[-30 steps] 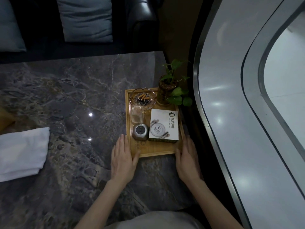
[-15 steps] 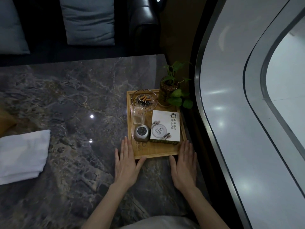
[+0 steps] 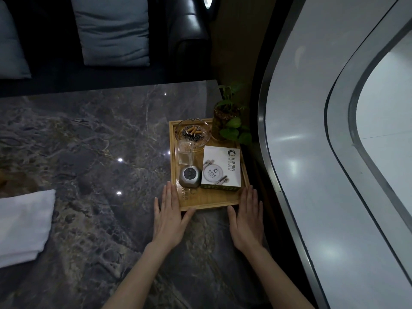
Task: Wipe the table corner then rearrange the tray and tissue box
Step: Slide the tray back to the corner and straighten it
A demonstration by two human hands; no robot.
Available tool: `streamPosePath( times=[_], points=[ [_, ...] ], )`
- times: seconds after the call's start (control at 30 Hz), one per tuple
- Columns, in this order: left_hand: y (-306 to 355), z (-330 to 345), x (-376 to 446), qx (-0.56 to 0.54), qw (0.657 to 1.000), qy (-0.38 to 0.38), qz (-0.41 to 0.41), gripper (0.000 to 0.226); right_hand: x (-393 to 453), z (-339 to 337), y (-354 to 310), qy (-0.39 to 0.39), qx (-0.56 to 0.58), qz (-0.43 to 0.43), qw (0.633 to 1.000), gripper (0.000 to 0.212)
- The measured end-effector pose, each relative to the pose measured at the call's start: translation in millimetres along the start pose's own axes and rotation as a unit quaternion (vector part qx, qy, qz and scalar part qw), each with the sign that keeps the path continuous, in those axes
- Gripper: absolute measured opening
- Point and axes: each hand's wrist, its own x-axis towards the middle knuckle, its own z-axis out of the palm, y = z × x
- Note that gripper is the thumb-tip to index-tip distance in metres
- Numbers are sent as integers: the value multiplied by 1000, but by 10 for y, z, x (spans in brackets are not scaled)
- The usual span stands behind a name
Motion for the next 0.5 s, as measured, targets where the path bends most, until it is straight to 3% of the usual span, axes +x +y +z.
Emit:
streamPosePath(
  times=[0.5],
  points=[
    [133, 16, 183, -19, 1000, 20, -9, 90, 235, -161, -87, -4, 55, 20, 998, 61]
  ],
)
